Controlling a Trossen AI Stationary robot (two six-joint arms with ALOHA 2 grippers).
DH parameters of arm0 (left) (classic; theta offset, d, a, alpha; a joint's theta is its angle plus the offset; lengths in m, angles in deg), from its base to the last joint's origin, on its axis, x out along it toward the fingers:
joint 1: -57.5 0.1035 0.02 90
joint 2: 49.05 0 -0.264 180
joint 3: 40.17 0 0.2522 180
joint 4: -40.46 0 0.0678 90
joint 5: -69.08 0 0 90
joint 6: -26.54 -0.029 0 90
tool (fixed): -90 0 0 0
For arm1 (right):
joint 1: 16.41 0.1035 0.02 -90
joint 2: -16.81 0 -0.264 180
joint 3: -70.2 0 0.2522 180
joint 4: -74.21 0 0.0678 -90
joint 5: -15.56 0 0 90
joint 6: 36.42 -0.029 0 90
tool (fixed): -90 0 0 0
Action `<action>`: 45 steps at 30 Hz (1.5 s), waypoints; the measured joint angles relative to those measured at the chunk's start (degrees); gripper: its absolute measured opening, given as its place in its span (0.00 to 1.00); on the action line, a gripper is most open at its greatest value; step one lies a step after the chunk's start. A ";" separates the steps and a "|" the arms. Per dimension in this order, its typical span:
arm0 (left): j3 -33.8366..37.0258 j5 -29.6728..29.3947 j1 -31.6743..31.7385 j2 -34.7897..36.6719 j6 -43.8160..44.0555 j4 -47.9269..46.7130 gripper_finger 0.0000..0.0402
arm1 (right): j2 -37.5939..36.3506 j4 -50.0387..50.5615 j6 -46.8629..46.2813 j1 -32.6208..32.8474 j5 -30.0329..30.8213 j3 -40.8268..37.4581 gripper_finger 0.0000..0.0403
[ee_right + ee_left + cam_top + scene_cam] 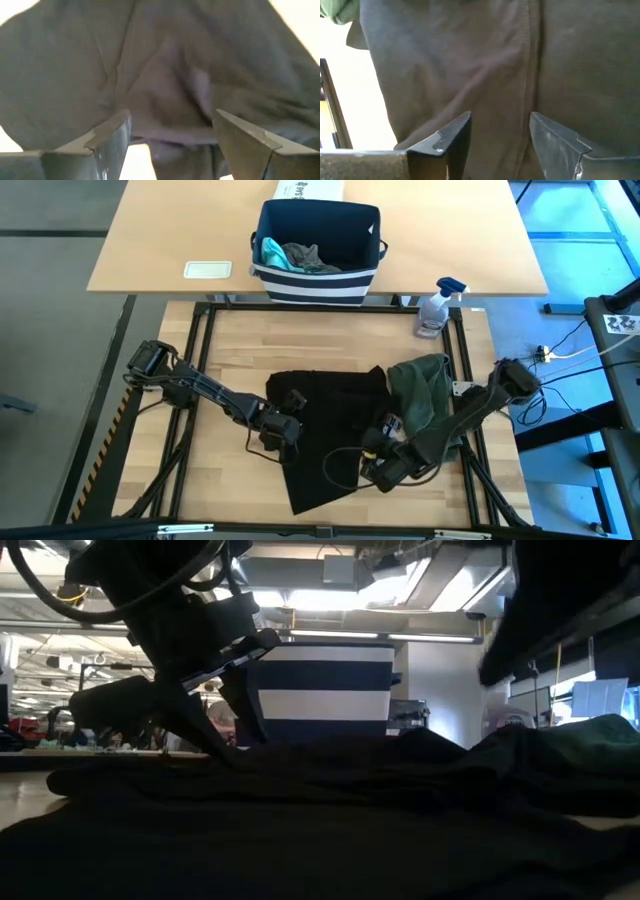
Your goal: Fold Laundry from Bin
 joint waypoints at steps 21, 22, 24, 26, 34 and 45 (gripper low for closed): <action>0.02 1.14 0.04 0.00 -5.06 1.76 0.49 | -15.89 -33.35 8.10 -5.01 -2.82 -24.15 0.70; 0.02 1.41 0.07 0.00 -5.59 1.76 0.49 | -15.67 -33.74 9.45 -6.62 -5.04 -24.17 0.70; 0.02 1.55 0.04 0.00 -5.96 1.73 0.49 | -15.04 -35.93 12.85 -9.71 -9.53 -24.17 0.70; 0.02 1.57 0.04 0.00 -5.92 1.73 0.49 | -14.89 -36.91 16.22 -12.37 -13.11 -24.17 0.70; 0.02 2.32 0.07 0.00 -5.52 1.88 0.49 | -13.86 -37.21 23.23 -19.58 -20.72 -24.15 0.69; 0.04 2.80 0.59 -0.40 -6.09 3.16 0.49 | -6.13 -39.59 24.65 -19.85 -23.83 -24.20 0.69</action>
